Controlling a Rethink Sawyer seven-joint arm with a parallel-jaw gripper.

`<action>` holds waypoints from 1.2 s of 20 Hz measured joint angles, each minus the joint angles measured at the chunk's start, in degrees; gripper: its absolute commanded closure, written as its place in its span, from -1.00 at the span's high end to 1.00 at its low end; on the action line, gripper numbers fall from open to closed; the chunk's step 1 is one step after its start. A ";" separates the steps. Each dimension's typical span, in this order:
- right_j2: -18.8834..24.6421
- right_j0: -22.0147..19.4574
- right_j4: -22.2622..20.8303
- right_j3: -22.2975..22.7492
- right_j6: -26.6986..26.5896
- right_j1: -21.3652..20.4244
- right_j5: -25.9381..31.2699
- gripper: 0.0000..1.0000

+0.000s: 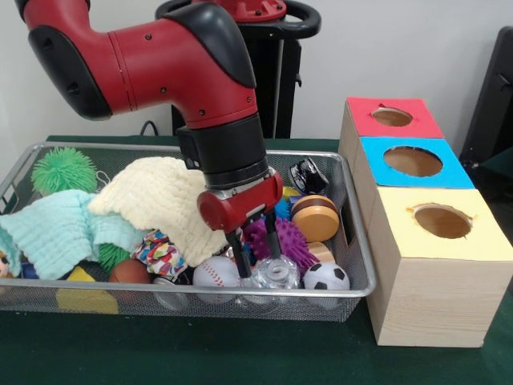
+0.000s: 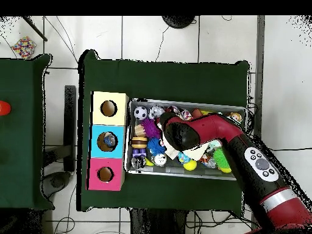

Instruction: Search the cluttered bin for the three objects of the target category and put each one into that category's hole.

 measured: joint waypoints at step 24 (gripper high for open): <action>1.35 -3.86 6.79 -0.51 0.00 5.54 1.88 1.00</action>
